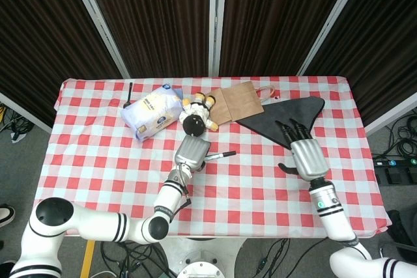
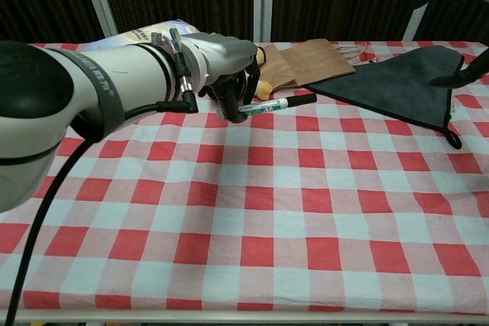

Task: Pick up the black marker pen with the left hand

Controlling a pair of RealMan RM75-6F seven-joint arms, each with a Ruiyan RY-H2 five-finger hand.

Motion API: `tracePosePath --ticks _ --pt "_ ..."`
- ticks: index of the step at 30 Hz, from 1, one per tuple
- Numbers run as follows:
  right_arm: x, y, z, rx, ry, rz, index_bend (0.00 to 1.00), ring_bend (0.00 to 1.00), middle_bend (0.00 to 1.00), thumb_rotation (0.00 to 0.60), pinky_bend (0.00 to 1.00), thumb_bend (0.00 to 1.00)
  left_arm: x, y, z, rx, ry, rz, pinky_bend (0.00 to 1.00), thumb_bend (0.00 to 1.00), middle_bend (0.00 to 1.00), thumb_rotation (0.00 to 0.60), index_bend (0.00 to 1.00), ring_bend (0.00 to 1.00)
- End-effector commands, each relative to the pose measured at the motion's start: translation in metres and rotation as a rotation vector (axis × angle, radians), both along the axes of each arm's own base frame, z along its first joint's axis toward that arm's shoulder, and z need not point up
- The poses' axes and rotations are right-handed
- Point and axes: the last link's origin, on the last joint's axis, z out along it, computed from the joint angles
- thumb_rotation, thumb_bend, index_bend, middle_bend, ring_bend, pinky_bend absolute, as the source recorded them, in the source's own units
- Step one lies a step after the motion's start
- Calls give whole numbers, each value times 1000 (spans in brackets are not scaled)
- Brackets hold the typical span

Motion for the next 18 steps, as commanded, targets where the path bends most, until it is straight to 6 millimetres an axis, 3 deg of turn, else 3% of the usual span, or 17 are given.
tracePosePath --ticks 1,9,18 --pt "15 -7 -24 60 26 28 170 69 235 600 182 55 3 0 4 8 1 -5 630 429 566 600 537 519" --pt "44 -17 -49 94 52 83 248 86 296 600 187 83 7 1 12 25 -22 -6 630 429 565 600 536 519" --pt "54 -20 -61 101 35 78 332 134 366 600 193 101 12 -2 20 39 -39 -15 630 429 565 600 536 519"
